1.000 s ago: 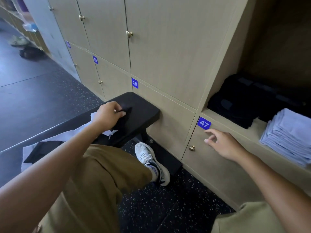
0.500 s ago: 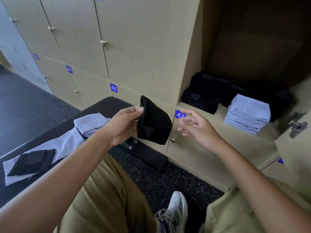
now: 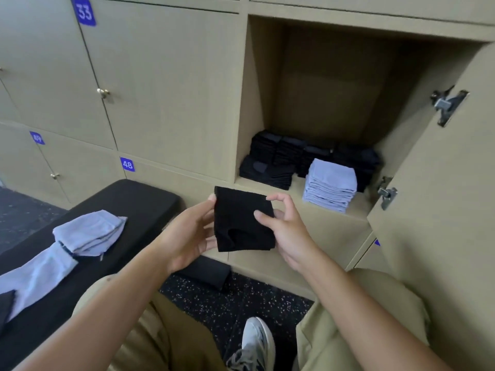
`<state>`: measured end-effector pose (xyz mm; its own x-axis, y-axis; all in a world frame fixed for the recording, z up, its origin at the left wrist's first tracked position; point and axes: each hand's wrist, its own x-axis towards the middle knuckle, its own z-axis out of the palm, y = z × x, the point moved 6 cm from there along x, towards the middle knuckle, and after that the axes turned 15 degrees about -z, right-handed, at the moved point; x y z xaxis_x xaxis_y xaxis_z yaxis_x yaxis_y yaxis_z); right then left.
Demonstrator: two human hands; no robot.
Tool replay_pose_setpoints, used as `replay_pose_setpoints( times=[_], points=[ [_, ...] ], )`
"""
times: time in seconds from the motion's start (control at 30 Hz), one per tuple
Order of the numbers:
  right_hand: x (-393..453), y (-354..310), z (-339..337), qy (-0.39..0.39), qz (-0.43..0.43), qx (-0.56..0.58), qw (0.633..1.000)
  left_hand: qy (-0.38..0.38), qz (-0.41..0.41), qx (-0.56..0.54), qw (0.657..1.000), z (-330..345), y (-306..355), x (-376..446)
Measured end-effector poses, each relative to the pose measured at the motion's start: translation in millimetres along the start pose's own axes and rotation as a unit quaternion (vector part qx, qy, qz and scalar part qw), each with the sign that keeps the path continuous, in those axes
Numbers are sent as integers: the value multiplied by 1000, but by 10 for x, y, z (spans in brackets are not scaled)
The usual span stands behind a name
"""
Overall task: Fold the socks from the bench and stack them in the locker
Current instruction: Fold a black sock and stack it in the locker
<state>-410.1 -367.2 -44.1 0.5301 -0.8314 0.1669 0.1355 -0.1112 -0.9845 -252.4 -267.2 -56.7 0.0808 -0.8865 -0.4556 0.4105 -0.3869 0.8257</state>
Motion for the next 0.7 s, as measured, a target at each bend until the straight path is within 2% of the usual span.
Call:
replay_pose_setpoints(
  times=[0.1, 0.3, 0.5, 0.7],
  points=[
    [-32, -33, -57, 16, -40, -33, 999, 30, 46, -13, 998, 42, 15, -55],
    [-162, -36, -250, 108, -34, -32, 993, 75, 135, -2, 988, 235, 63, -162],
    [-266, -266, -375, 82, -43, -50, 994, 116, 159, 15, 980, 367, 156, -191],
    [-213, -529, -498, 64, -65, -35, 995, 101, 159, 48, 981, 581, 338, -110]
  ],
)
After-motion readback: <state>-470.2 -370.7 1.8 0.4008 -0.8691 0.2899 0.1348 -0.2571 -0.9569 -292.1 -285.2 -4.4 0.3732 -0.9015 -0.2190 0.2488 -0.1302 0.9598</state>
